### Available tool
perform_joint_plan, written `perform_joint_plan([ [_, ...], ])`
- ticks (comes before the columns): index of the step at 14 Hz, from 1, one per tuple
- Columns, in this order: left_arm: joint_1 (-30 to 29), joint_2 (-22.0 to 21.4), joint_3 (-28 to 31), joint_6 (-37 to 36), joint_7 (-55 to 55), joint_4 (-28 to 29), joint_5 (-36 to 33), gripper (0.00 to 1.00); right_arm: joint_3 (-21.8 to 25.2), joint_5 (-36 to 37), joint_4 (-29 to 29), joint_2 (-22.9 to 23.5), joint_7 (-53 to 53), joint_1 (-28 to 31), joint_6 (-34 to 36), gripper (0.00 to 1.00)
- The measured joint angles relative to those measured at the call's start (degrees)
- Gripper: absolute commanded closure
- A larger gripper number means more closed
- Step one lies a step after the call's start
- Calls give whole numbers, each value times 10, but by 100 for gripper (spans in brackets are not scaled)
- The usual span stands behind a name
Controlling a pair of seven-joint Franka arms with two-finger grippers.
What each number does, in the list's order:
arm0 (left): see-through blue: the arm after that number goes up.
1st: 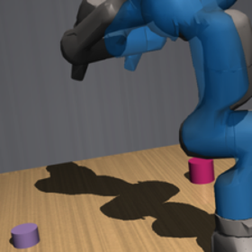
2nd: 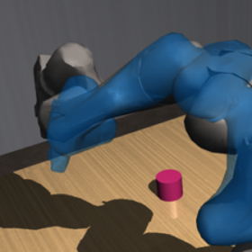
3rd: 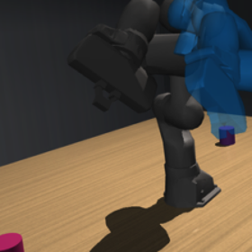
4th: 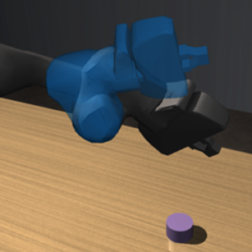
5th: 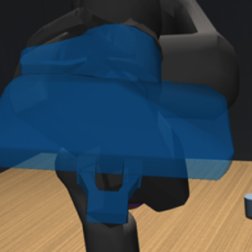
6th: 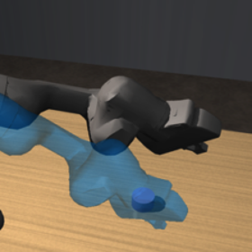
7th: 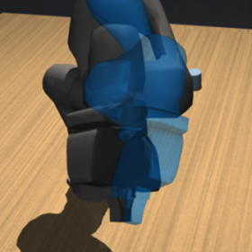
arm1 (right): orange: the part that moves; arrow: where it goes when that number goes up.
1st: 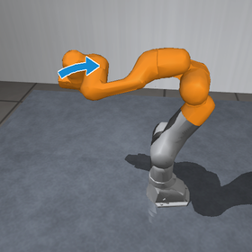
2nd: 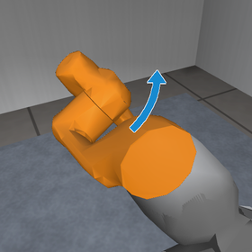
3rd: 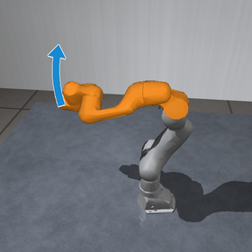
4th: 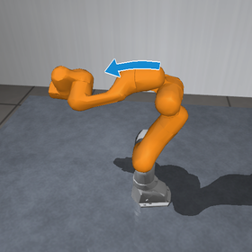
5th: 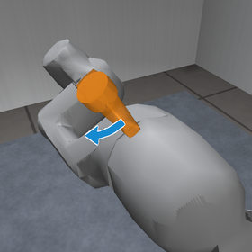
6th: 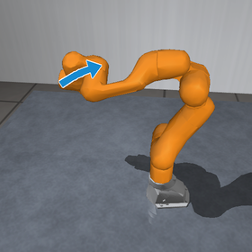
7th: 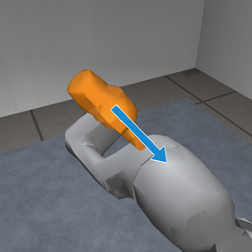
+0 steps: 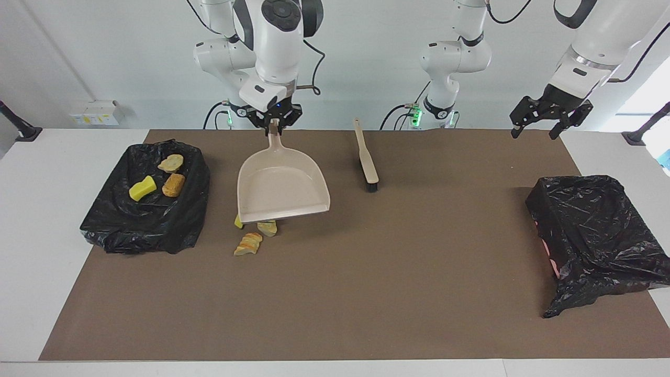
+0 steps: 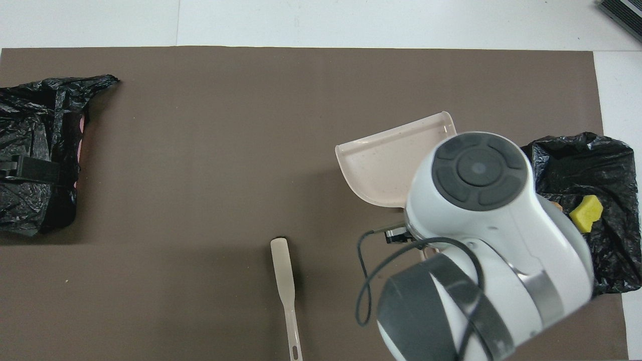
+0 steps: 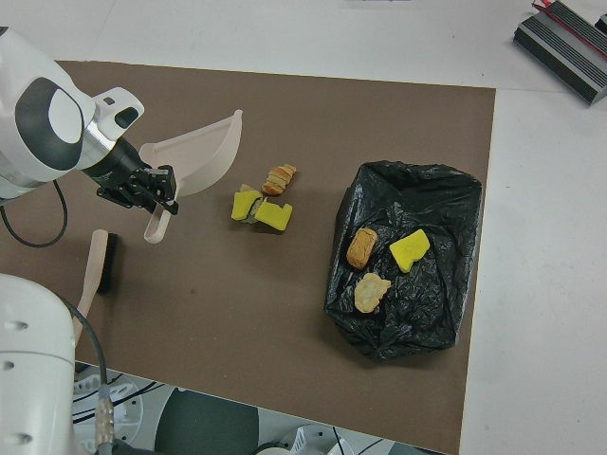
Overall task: Sweep and dump trash in bin
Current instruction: 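Bring the dustpan back and set it on the table center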
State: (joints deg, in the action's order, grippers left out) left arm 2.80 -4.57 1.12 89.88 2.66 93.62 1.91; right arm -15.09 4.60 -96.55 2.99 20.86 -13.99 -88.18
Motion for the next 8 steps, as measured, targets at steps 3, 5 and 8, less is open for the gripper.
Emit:
perform_joint_plan([
  [3, 1, -2, -4, -1, 9, 5, -1, 0, 0, -10, 87, 104, 62, -24, -68, 100],
  [5, 1, -10, -5, 0, 11, 18, -1, 0, 1, -21, 113, 145, 85, -29, -113, 100],
  [8, 3, -19, -5, 0, 13, 27, -1, 0, 2, -22, 152, 209, 146, -68, -147, 100],
])
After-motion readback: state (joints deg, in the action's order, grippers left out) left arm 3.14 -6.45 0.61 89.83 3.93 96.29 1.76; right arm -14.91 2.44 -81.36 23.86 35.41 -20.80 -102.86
